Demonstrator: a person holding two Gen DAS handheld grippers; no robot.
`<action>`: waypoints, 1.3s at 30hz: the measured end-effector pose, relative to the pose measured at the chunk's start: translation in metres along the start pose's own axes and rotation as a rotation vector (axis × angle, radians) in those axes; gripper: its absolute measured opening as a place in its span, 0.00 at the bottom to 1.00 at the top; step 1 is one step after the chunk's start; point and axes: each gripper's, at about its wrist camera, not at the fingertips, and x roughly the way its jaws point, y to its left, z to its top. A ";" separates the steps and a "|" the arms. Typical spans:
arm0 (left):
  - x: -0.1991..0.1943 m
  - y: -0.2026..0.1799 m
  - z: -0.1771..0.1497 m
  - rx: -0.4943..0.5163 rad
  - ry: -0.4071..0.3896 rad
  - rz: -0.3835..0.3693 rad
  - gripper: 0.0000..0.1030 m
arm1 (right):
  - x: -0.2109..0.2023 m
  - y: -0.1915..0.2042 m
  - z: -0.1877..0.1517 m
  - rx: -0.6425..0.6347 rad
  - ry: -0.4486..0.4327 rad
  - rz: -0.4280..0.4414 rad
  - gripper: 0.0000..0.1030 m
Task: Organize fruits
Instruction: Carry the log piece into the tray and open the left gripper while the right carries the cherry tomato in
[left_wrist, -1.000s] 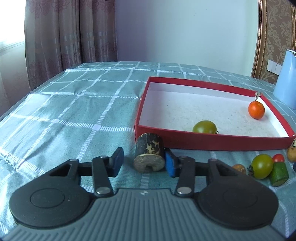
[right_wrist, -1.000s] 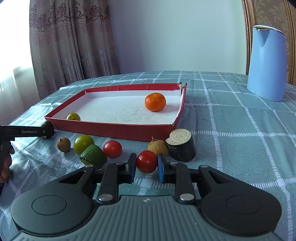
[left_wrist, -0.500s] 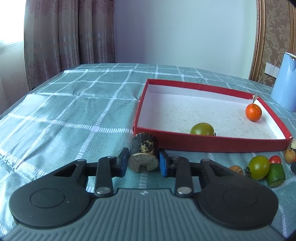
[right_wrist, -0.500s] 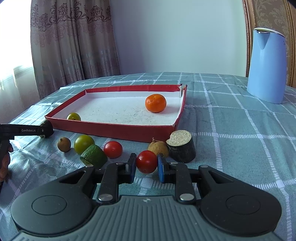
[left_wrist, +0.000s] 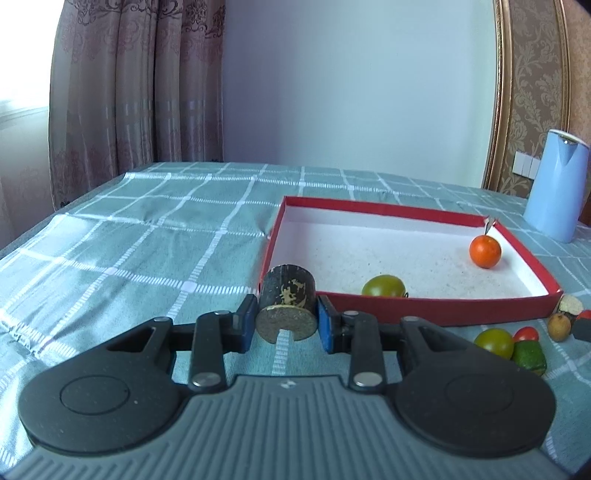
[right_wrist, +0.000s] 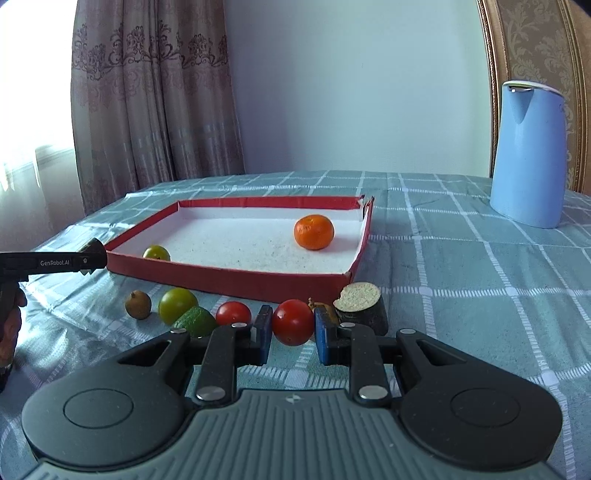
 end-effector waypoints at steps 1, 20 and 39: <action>-0.002 0.000 0.000 0.000 -0.008 -0.002 0.30 | -0.003 0.001 0.000 -0.002 -0.018 -0.002 0.22; 0.011 -0.029 0.033 -0.011 -0.027 -0.055 0.30 | 0.026 0.019 0.040 -0.078 -0.074 -0.067 0.22; 0.089 -0.046 0.056 0.025 0.063 0.019 0.30 | 0.116 0.034 0.067 -0.083 0.131 -0.105 0.22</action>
